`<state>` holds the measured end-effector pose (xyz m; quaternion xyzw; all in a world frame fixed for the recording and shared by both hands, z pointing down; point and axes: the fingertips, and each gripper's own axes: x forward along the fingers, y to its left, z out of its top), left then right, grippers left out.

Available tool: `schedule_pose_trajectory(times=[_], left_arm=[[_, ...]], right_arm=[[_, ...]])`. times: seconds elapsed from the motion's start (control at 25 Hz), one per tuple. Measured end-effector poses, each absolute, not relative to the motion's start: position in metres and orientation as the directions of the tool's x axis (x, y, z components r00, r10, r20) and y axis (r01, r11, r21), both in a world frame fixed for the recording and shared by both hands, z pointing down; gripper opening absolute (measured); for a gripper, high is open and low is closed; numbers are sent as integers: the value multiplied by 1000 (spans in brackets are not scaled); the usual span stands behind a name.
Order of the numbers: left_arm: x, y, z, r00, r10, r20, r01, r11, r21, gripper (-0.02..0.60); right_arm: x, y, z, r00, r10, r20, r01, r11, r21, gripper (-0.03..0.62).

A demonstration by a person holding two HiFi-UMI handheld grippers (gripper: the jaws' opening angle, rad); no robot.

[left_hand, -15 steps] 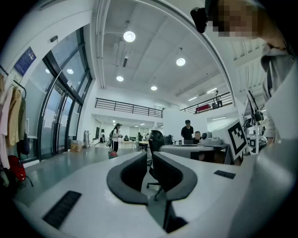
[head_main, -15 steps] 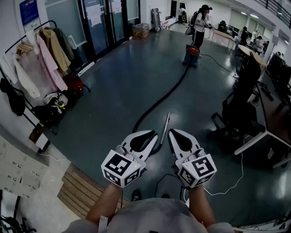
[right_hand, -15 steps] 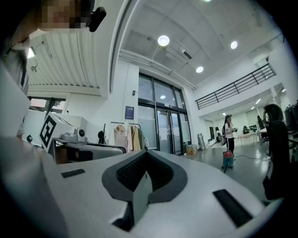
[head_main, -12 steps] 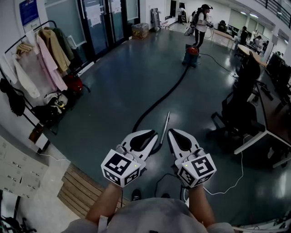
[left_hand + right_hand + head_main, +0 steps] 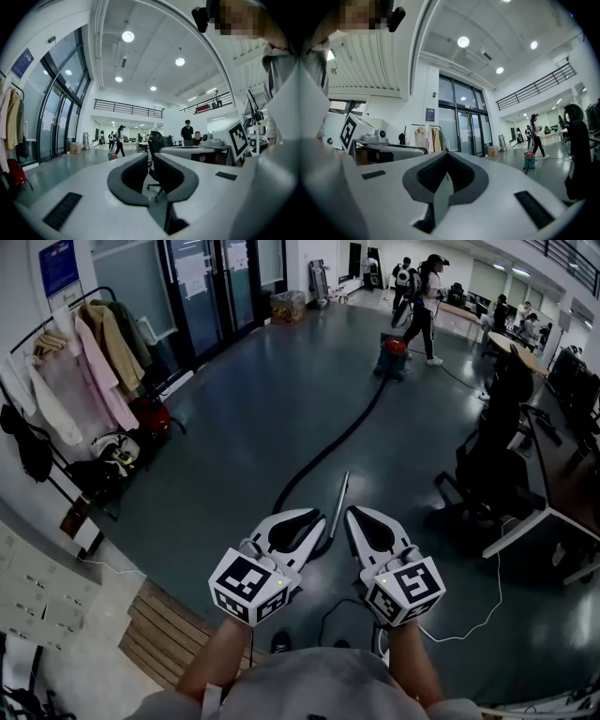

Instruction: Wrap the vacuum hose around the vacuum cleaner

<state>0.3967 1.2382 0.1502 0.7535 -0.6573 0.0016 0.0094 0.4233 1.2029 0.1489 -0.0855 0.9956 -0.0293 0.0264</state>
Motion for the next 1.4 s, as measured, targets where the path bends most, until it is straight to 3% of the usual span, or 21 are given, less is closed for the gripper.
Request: schedule_pose_trajectory(times=[0.88,1.4], left_arm=[[410,1162,171,20,-998,58,-1000,-19,19,48],[341,1126,190,14,-997,78,-999,-11,47,48]], right_arm=[[445,1114,161,-995,-87,-39,-84,994,-63,2],[378,1074,181,-996,-90,-5,-89,993,-72,2]])
